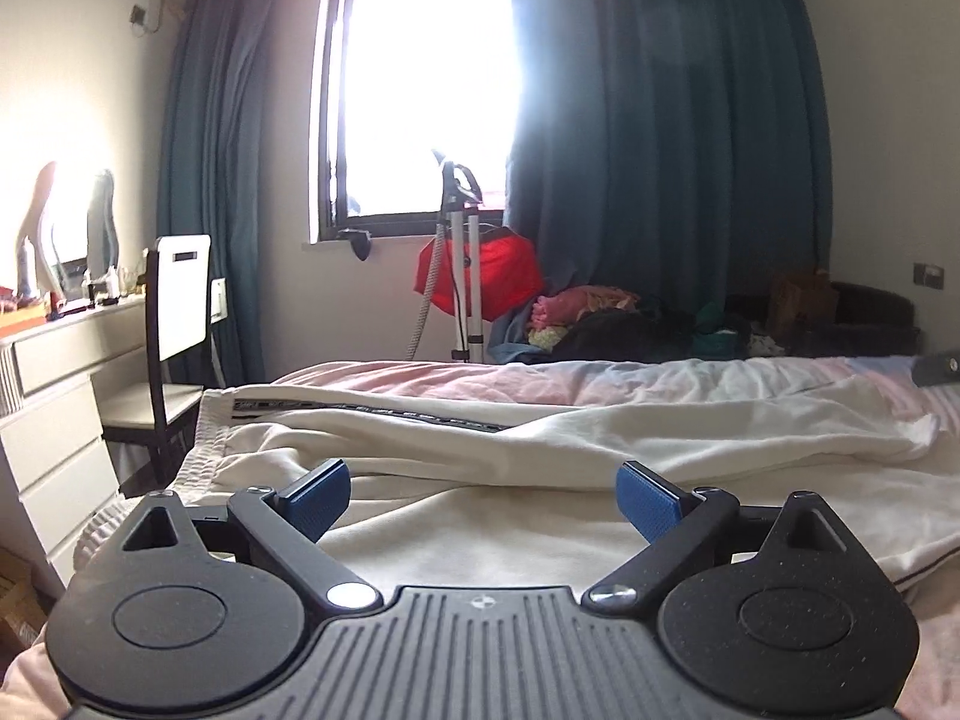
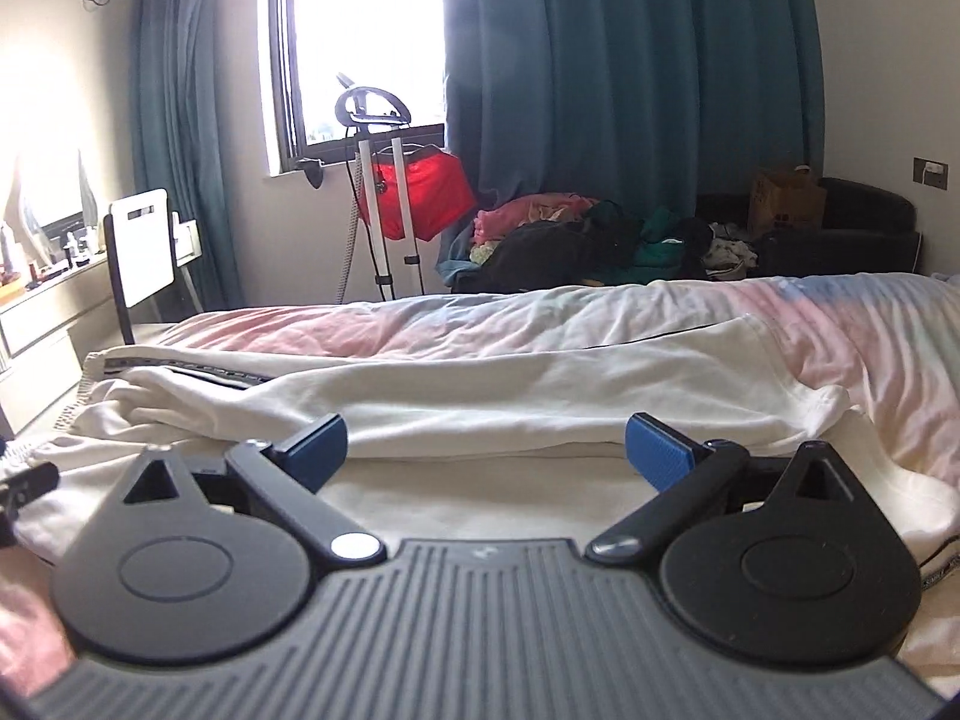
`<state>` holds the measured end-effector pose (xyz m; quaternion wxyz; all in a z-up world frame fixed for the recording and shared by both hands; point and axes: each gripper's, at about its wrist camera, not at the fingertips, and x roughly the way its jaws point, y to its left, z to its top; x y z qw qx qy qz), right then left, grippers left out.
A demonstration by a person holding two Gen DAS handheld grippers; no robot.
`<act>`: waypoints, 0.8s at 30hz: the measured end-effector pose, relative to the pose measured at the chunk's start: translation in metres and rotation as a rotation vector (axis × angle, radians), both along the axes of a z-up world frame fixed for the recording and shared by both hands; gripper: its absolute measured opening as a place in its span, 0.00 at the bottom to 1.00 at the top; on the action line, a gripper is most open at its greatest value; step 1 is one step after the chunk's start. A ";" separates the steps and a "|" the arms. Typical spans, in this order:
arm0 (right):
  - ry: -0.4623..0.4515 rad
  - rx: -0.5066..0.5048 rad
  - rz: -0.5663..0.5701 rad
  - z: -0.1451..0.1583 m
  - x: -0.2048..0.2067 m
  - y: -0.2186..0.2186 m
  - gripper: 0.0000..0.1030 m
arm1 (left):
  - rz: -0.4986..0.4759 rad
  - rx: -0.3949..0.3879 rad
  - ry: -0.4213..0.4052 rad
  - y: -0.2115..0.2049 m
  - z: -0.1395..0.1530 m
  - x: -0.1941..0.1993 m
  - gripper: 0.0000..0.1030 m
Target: Fold clothes
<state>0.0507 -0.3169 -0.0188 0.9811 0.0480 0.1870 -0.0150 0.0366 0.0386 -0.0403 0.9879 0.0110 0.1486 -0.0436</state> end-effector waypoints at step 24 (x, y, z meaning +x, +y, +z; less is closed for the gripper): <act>0.092 0.116 -0.111 -0.021 0.001 -0.040 0.98 | 0.682 -0.866 0.583 0.269 -0.046 0.044 0.70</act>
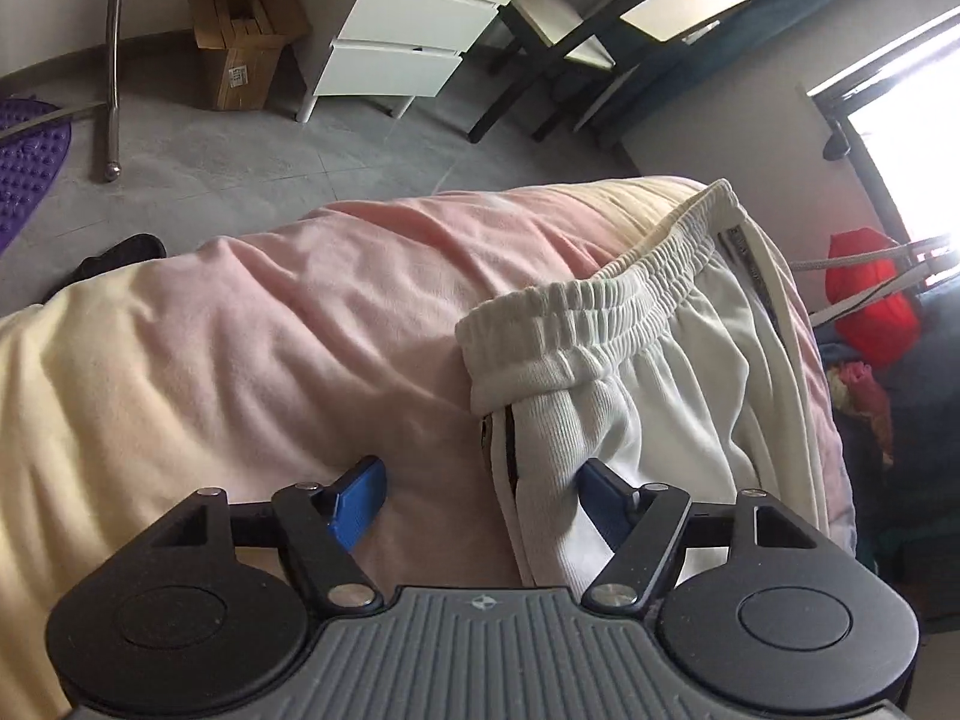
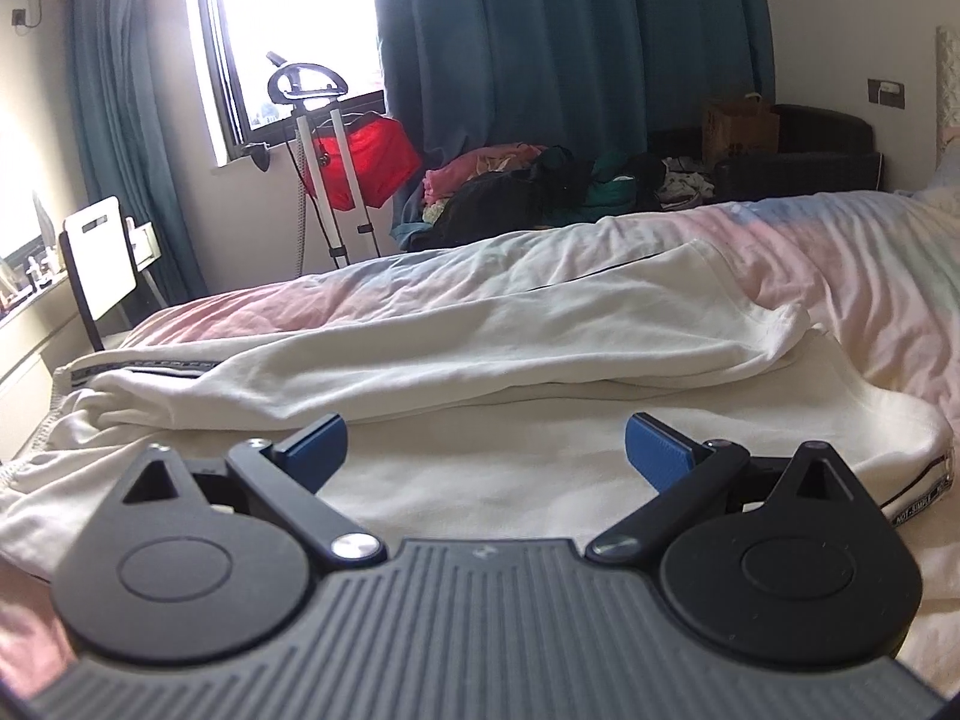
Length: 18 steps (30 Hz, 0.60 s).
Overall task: Fold clothes
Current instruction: 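Grasp the ribbed cuff with the left gripper while the right gripper grasps the drawstring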
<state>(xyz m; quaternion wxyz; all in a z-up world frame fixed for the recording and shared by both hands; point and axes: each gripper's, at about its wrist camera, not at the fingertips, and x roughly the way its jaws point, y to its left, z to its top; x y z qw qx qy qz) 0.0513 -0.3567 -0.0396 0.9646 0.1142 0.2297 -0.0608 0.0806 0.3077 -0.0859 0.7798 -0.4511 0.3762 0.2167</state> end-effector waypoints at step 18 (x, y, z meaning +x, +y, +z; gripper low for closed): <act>0.008 0.337 -0.576 -0.025 -0.029 -0.109 0.98 | -0.093 -0.101 -0.198 -0.026 -0.014 0.007 0.49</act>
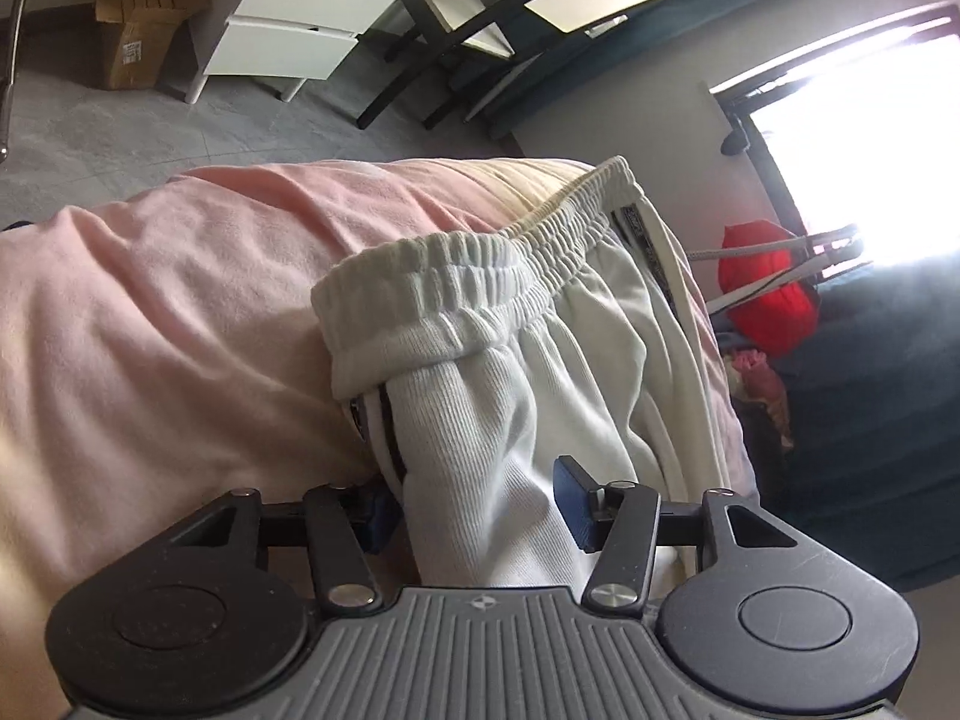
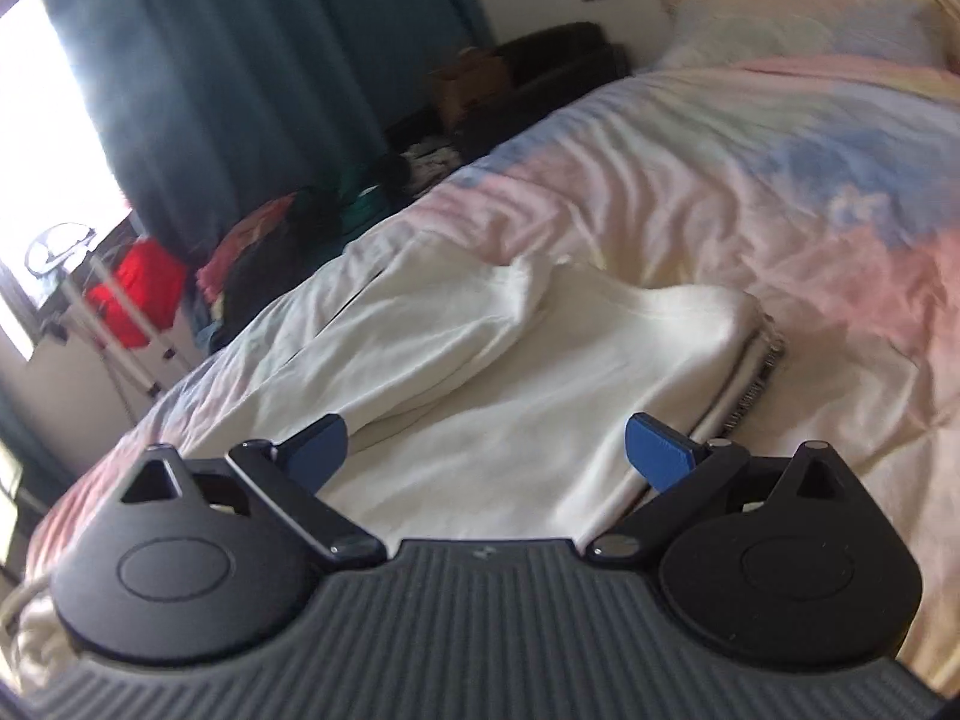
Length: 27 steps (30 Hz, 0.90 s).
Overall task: Fold clothes
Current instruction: 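Grasp the ribbed cuff with the left gripper while the right gripper grasps the drawstring, then lift and fold the sweatpants with both grippers, bringing cuff toward waistband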
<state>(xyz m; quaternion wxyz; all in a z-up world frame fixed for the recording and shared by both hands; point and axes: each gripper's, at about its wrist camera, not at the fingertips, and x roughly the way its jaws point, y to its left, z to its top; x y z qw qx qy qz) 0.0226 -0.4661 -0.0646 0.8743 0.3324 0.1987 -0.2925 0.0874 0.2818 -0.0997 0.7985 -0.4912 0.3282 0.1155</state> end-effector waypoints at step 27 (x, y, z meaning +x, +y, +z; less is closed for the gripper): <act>-0.103 0.310 -0.282 -0.089 -0.005 -0.107 0.15 | 0.110 -0.046 -0.205 0.008 0.032 -0.050 0.11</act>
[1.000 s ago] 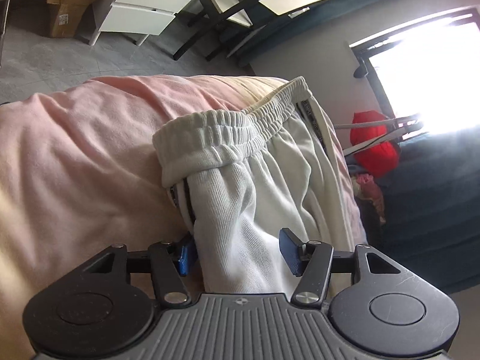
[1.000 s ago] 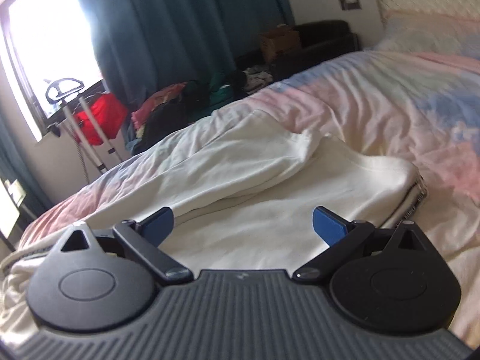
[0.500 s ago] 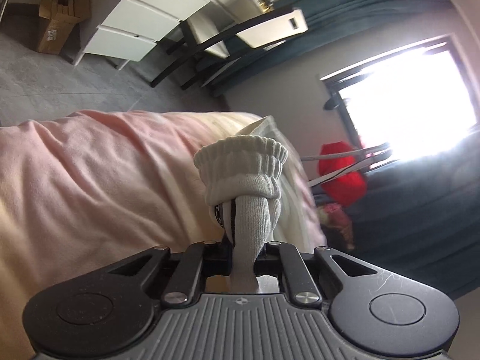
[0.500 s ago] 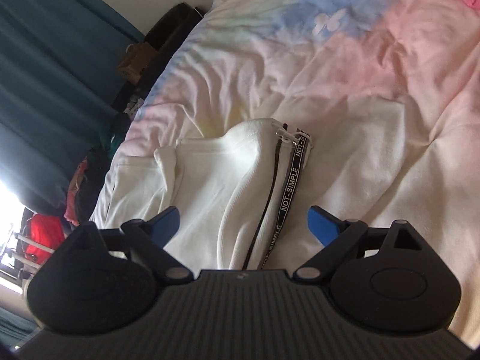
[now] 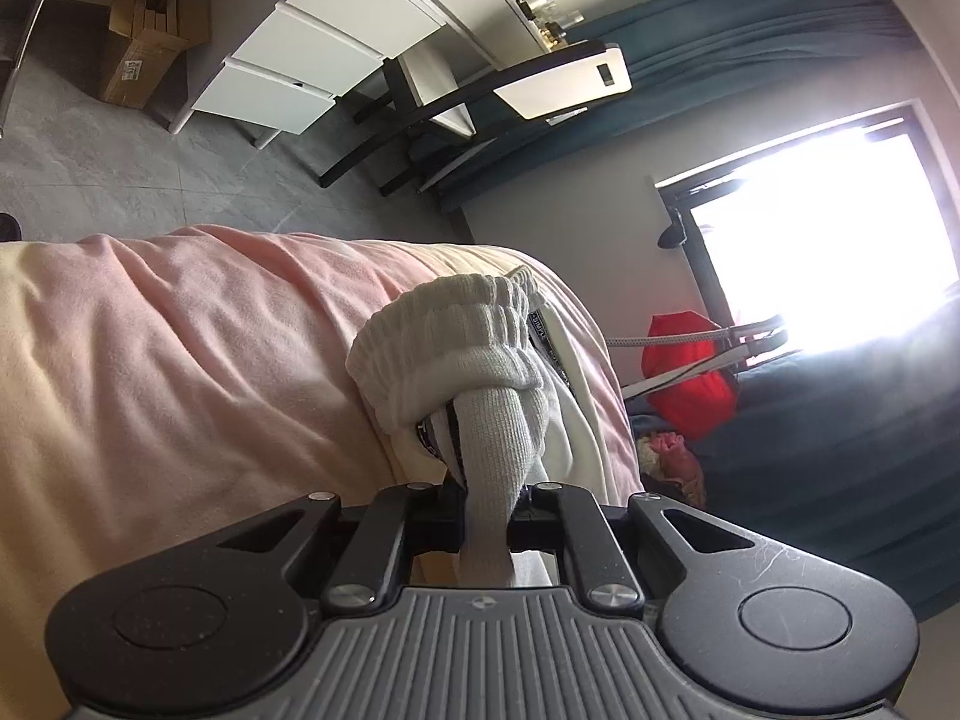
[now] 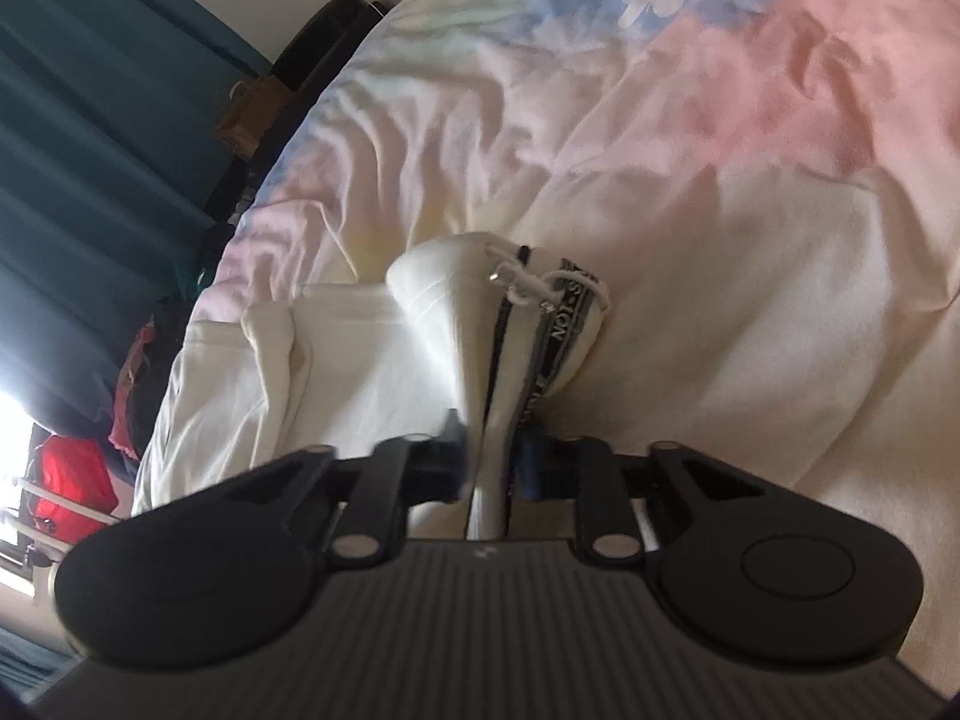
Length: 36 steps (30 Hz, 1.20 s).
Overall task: Fold clothes
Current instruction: 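Lift and fold the sweatpants with both grippers, bringing cuff toward waistband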
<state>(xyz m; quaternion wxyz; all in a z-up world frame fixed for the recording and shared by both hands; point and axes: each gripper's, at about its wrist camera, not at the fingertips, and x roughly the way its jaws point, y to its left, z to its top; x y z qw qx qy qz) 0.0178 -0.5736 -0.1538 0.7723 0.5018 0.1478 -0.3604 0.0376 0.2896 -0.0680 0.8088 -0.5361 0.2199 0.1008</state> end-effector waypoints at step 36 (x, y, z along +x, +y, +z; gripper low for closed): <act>0.231 -0.348 0.206 0.025 0.376 -0.032 0.20 | -0.173 0.473 0.239 -0.072 0.003 0.395 0.17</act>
